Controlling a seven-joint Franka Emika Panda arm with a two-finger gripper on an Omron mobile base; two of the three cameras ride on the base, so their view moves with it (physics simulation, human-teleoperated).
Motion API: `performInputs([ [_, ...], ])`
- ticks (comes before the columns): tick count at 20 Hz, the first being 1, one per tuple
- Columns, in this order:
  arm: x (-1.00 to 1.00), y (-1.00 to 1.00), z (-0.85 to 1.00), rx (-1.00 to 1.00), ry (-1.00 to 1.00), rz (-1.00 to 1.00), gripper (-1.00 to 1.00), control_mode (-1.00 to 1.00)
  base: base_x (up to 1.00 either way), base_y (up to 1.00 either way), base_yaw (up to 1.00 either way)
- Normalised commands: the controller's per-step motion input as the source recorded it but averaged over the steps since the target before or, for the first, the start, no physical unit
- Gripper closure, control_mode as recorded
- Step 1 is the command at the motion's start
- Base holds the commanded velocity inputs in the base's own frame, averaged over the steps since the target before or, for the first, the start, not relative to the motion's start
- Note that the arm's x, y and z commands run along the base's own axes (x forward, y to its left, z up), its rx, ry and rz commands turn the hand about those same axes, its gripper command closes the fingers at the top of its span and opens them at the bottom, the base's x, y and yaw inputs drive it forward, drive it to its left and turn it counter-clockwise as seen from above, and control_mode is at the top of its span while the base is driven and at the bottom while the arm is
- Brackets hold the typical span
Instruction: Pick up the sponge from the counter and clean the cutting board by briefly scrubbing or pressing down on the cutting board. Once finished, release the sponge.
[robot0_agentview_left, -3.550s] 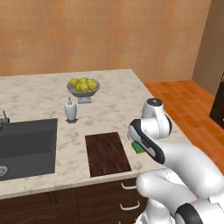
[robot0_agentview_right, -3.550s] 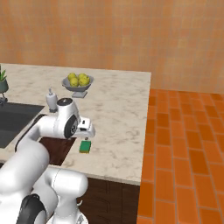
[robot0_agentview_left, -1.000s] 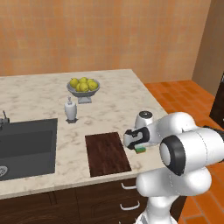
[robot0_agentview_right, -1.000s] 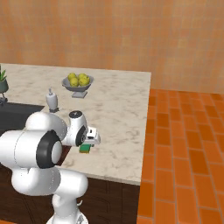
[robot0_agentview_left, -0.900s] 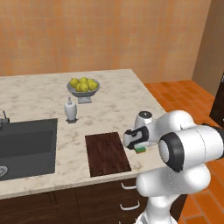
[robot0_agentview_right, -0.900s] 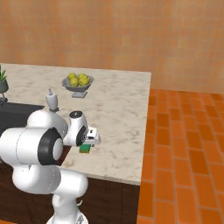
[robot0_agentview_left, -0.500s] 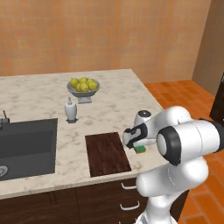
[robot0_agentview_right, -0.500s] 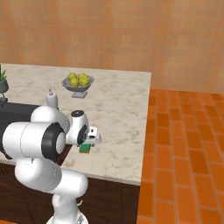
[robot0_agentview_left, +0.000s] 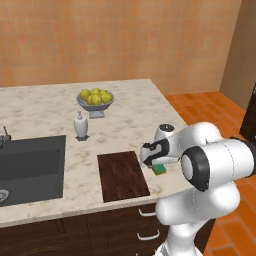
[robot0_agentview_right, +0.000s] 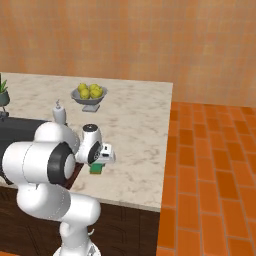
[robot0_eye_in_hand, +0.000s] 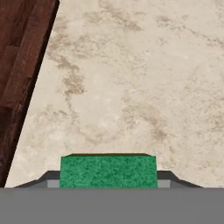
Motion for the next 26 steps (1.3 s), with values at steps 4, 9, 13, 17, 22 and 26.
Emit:
performInputs([
  [4, 0.04, 0.66, 0.85, 0.16, 0.00, -0.01, 1.00, -1.00, 0.00, 0.00, 0.00],
  [9, 0.29, 1.00, 0.74, 0.04, 0.00, 0.00, 1.00, -1.00, 0.00, 0.00, 0.00],
  [13, 0.34, 1.00, 0.26, -0.02, 0.00, -0.05, 1.00, -1.00, 0.00, 0.00, 0.00],
  [17, 0.10, 0.94, 0.00, 0.00, 0.00, -0.16, 1.00, -1.00, 0.00, 0.00, 0.00],
  [22, 0.00, 0.68, 0.00, 0.00, 0.00, -0.17, 1.00, -1.00, 0.00, 0.00, 0.00],
  [26, 0.24, 0.06, -0.01, -0.02, 0.03, -0.10, 1.00, -1.00, 0.00, 0.00, 0.00],
])
